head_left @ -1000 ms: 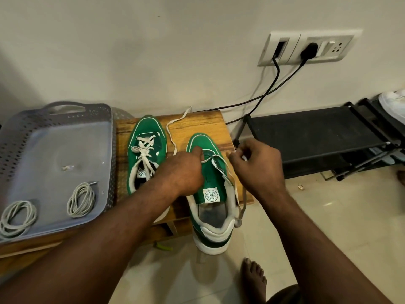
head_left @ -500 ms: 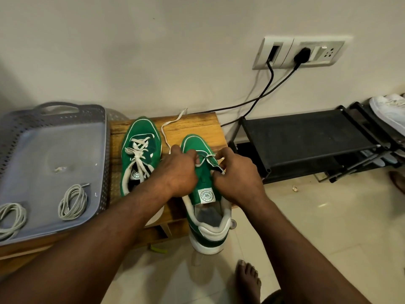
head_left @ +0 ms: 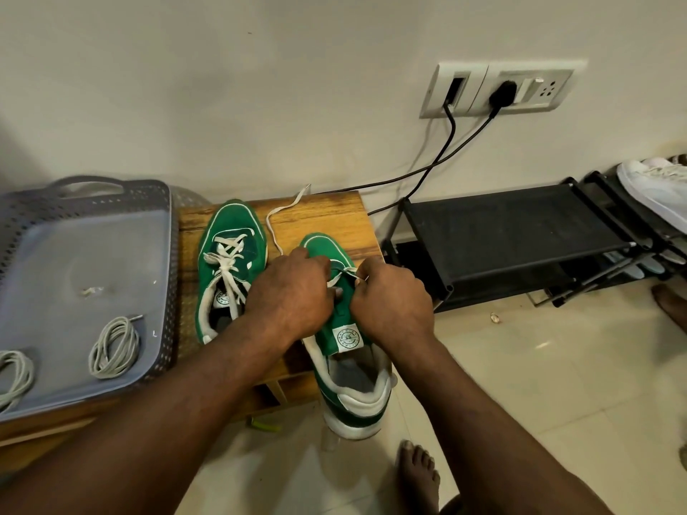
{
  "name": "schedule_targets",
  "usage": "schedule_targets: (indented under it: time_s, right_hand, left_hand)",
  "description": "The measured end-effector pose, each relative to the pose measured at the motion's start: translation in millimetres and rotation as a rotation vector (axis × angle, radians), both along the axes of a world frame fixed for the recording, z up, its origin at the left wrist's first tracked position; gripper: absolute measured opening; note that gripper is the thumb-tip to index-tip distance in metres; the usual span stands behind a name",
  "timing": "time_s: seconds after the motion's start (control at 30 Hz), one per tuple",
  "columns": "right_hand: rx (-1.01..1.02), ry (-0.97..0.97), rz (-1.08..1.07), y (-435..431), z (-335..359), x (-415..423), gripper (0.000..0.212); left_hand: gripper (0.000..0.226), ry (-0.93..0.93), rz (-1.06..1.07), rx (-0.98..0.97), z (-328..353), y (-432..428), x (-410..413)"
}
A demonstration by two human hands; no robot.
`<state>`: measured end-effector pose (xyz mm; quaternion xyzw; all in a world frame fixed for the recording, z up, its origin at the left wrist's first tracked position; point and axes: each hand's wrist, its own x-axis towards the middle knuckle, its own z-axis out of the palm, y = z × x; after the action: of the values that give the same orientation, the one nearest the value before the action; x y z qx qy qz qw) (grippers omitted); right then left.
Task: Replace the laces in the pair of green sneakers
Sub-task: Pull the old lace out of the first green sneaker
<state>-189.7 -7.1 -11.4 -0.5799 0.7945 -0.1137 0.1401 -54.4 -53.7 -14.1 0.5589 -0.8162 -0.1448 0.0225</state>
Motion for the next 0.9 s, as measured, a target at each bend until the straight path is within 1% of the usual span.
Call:
schedule_targets:
  time_s: [0.07,0.13,0.17,0.2,0.23,0.27,0.3,0.33,0.4,0.43,0.47,0.5,0.6,0.63,0.67,0.7,0.77,0.8,0.83,0.87,0.9]
  right_hand:
    - [-0.004,-0.014,-0.007,0,-1,2,0.021]
    - [-0.011,-0.011,-0.021,1,-2,2,0.019]
    - [-0.009,-0.011,-0.037,1,-3,2,0.019]
    - [-0.007,-0.016,-0.055,1,-2,1,0.019]
    - [-0.009,-0.029,-0.07,0,-2,0,0.021]
    - [-0.011,-0.041,-0.076,1,-1,0,0.022]
    - [-0.01,-0.048,-0.069,1,0,1,0.023]
    - [-0.006,-0.047,-0.048,2,0,4,0.023]
    - [-0.004,-0.031,0.0,3,0,10,0.022]
    - [-0.006,-0.024,0.012,3,0,11,0.022]
    - [-0.008,-0.02,0.012,3,0,12,0.022]
    - [-0.008,-0.019,0.004,2,-1,10,0.022]
    - [-0.015,-0.025,-0.048,0,-2,3,0.021]
    - [-0.023,-0.03,-0.055,0,-2,1,0.023]
    - [-0.029,-0.032,-0.052,1,-2,1,0.025]
    - [-0.03,-0.032,-0.042,2,-2,2,0.027]
    - [-0.024,-0.024,-0.016,2,-3,8,0.026]
    - [-0.023,-0.015,-0.011,2,-3,10,0.025]
    - [-0.021,-0.008,-0.015,2,-4,12,0.024]
    - [-0.022,-0.007,-0.027,1,-4,12,0.022]
    - [-0.021,-0.01,-0.045,0,-4,10,0.022]
  left_hand:
    - [0.031,0.033,-0.016,-0.001,-1,-1,0]
    - [0.024,0.148,-0.018,0.02,2,-2,-2]
    - [0.018,0.257,0.031,0.064,5,-2,-3]
    - [0.015,0.396,0.117,0.161,9,-3,-4]
    - [0.018,0.523,0.214,0.272,11,-6,-3]
    - [0.025,0.596,0.295,0.348,14,-8,-2]
    - [0.03,0.597,0.325,0.383,16,-9,0]
    - [0.034,0.539,0.309,0.385,16,-10,1]
    - [0.033,0.339,0.216,0.336,11,-9,2]
    - [0.029,0.278,0.195,0.305,10,-7,2]
    - [0.026,0.291,0.187,0.295,11,-7,2]
    - [0.026,0.365,0.179,0.313,12,-8,3]
    - [0.03,0.683,0.183,0.399,26,-10,8]
    - [0.032,0.714,0.201,0.41,30,-11,10]
    - [0.034,0.689,0.213,0.416,31,-13,12]
    - [0.035,0.612,0.225,0.409,29,-14,13]
    - [0.033,0.387,0.182,0.368,21,-16,14]
    - [0.03,0.323,0.146,0.329,18,-16,14]
    - [0.029,0.322,0.107,0.293,19,-15,14]
    - [0.03,0.412,0.071,0.285,21,-14,14]
    - [0.03,0.571,0.055,0.321,26,-14,14]
